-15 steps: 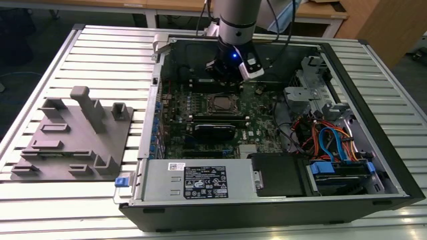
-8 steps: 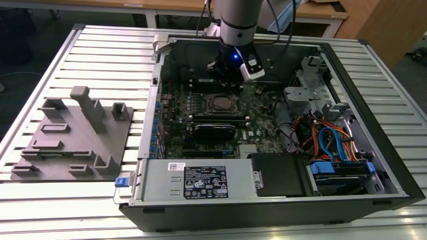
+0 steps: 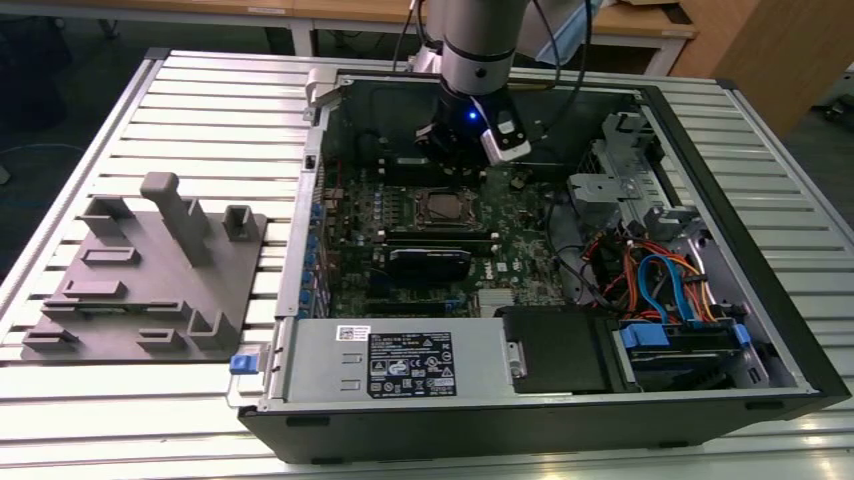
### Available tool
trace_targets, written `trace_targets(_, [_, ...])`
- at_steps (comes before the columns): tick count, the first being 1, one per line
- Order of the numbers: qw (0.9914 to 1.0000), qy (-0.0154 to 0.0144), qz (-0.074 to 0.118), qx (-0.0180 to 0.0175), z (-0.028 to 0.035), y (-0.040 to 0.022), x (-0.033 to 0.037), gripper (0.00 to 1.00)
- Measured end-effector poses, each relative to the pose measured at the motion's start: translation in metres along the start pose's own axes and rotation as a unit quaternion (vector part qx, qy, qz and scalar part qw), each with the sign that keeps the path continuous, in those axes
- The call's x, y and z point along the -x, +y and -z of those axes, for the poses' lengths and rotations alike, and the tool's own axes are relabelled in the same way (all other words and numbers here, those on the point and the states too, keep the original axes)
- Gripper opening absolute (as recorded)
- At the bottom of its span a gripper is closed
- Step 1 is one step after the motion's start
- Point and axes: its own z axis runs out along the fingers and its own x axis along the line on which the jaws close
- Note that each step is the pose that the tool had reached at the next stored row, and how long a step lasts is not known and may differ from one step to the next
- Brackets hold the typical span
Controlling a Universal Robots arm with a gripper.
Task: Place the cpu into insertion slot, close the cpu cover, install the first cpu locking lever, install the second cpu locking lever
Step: 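Install the first cpu locking lever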
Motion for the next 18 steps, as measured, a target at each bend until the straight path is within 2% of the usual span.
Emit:
trace_targets(8, [1.0,-0.0002,0.0,0.0003,0.002,0.0002,0.0001,0.1])
trace_targets(18, [1.0,-0.0001,0.0,0.0,-0.0003,-0.0003,0.0006,0.1])
